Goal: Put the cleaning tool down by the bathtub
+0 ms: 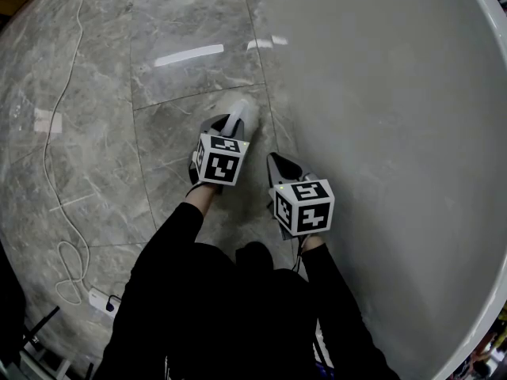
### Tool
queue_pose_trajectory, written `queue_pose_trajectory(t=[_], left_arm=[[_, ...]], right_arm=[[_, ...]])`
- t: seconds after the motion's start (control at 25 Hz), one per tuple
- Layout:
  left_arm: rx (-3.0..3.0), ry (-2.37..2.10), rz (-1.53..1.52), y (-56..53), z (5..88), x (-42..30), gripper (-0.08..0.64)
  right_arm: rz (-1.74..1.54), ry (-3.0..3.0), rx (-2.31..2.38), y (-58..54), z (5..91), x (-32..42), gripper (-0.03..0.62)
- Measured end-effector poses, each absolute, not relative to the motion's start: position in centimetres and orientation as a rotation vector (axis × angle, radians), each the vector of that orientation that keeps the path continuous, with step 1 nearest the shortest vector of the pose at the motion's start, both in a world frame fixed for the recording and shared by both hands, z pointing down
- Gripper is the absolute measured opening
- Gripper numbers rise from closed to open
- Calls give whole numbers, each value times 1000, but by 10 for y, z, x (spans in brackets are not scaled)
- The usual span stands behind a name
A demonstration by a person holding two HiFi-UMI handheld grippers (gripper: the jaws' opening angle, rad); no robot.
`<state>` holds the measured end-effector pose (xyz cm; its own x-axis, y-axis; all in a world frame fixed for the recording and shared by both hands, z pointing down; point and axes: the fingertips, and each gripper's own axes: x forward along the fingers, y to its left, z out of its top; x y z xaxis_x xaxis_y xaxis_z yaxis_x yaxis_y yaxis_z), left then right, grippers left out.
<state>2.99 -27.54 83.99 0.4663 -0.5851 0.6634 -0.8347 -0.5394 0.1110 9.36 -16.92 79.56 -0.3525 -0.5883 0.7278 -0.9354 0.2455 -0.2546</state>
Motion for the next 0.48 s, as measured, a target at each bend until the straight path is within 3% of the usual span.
queue_pose_trajectory(t=[0.48], left_arm=[[2319, -1130, 761, -270, 827, 25, 150]], right_arm=[[920, -2012, 1388, -168, 792, 90, 0]])
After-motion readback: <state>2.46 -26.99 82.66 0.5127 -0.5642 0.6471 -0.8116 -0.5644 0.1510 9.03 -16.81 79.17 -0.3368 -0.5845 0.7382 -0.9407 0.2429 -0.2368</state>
